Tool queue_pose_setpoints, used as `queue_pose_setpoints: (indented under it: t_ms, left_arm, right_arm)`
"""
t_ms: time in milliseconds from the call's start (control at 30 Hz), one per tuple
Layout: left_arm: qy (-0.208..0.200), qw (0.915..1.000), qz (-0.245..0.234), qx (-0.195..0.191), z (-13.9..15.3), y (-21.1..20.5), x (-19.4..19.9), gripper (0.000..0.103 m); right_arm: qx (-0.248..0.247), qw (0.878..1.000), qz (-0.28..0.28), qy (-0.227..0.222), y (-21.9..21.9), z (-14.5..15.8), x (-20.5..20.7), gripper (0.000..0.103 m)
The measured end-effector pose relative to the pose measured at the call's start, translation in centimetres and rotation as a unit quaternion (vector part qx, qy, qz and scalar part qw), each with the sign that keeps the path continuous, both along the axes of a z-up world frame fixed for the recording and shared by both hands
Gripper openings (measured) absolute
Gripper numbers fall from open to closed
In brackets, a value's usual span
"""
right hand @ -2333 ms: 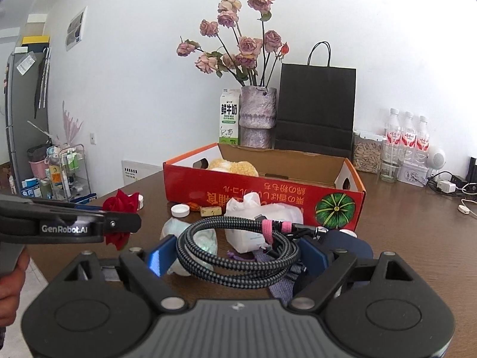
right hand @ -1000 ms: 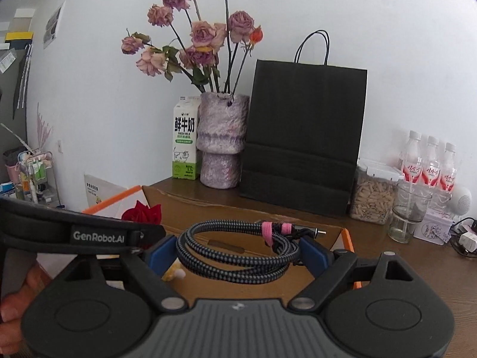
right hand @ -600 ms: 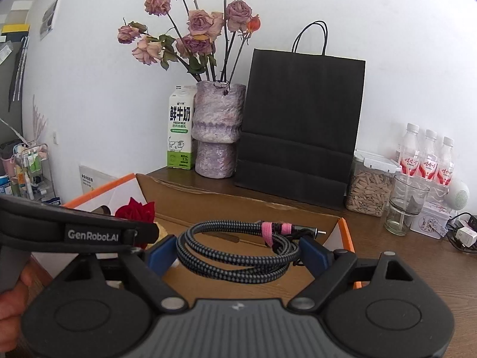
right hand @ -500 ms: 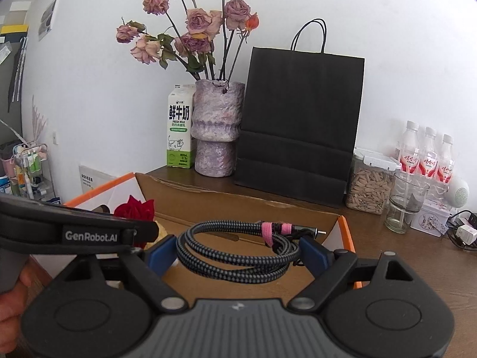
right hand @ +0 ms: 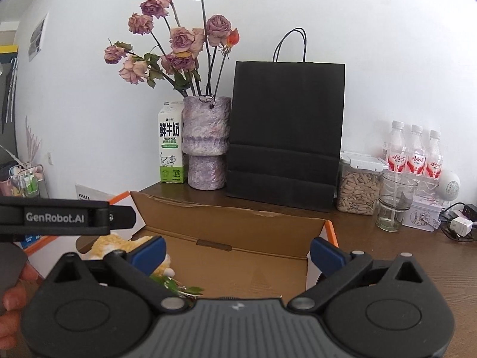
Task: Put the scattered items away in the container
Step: 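Lower the rose and cable into the box and open both grippers, then withdraw both grippers from the box back over the table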
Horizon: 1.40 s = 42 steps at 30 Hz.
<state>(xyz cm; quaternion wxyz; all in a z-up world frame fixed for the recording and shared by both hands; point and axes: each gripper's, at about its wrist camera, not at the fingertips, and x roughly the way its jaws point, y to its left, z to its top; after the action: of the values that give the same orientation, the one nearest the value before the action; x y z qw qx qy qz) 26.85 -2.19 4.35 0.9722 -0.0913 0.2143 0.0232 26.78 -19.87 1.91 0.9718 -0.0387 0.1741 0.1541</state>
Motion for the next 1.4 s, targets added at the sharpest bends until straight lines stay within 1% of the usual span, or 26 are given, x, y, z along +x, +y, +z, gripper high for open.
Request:
queue_pose_setpoints:
  t_ms: [200,900,1000,1167,1400]
  left_arm:
    - [-0.005,1.0,-0.002,0.004,0.1,-0.3,-0.2,0.103]
    - [-0.029,0.9995,-0.007,0.014,1.0,-0.6,-1.4,0.103]
    - [-0.04,0.9991,-0.009,0.011,1.5,-0.4,-2.0,0.103]
    - [-0.061,0.998,-0.013,0.01,2.5,-0.5,-3.2,0.103]
    - [-0.091,0.9953,-0.026,0.016,4.0,-0.6,-6.2,0.103]
  right_arm:
    - [-0.017,1.0,0.003,-0.002,0.5,0.0,-0.4,0.103]
    - [-0.023,1.0,-0.005,-0.004,0.5,0.9,-1.6,0.103]
    - [-0.023,1.0,-0.007,-0.008,0.3,1.2,-2.0,0.103]
    - [-0.019,0.999,-0.012,-0.029,-0.1,2.2,-3.5,0.103]
    - [-0.018,0.998,-0.011,-0.052,-0.3,3.9,-5.9,0.103]
